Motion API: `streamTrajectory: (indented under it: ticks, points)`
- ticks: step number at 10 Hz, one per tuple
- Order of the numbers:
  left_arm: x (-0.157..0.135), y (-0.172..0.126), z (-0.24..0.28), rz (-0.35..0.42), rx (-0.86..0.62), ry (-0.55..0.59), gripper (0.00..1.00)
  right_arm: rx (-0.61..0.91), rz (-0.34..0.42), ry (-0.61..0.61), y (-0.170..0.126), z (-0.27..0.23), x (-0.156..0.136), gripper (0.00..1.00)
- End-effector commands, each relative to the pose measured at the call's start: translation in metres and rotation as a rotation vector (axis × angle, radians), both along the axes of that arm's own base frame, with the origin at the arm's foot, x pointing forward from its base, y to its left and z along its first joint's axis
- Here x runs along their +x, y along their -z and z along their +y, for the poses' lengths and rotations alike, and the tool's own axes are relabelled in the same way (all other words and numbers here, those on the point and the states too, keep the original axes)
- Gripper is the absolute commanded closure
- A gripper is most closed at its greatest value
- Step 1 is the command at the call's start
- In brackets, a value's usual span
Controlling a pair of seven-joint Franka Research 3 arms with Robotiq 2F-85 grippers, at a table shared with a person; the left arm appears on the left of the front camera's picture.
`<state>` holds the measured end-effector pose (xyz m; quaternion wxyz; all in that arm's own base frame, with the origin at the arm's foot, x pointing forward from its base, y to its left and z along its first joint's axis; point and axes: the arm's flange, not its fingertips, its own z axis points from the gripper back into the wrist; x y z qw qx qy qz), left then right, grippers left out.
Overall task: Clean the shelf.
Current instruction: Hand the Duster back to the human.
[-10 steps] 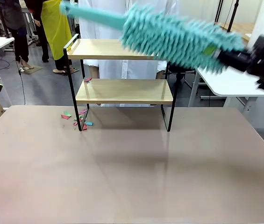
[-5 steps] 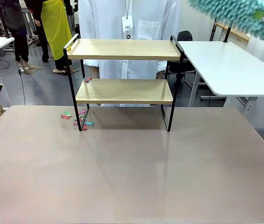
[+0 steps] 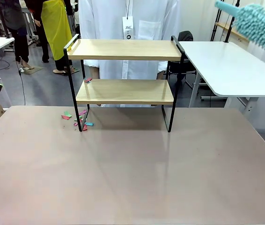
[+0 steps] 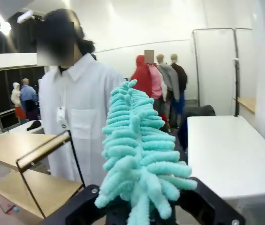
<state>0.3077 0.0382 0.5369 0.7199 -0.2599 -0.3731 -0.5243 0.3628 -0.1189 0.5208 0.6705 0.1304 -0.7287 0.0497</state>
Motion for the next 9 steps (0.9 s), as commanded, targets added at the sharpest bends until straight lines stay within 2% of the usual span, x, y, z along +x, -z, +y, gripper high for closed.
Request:
streamTrajectory:
  ticks: [1,4,6,8,9]
  points:
    - [0.002,0.0,0.0,-0.021,-0.025,0.017,0.0,-0.01,0.017,0.079,0.028,0.006,0.008,0.83]
    - [0.002,0.0,0.0,-0.021,-0.025,0.017,0.0,0.006,0.131,0.097,0.093,0.01,0.002,0.83]
    - [0.002,0.0,0.0,-0.021,-0.025,0.017,0.0,0.038,0.179,0.075,0.129,0.019,-0.009,0.83]
    - [0.002,0.0,0.0,-0.021,-0.025,0.017,0.0,0.032,0.155,0.099,0.147,0.022,-0.019,0.83]
    - [0.002,0.0,0.0,-0.021,-0.025,0.017,0.0,0.045,0.128,0.025,0.145,0.027,-0.018,0.83]
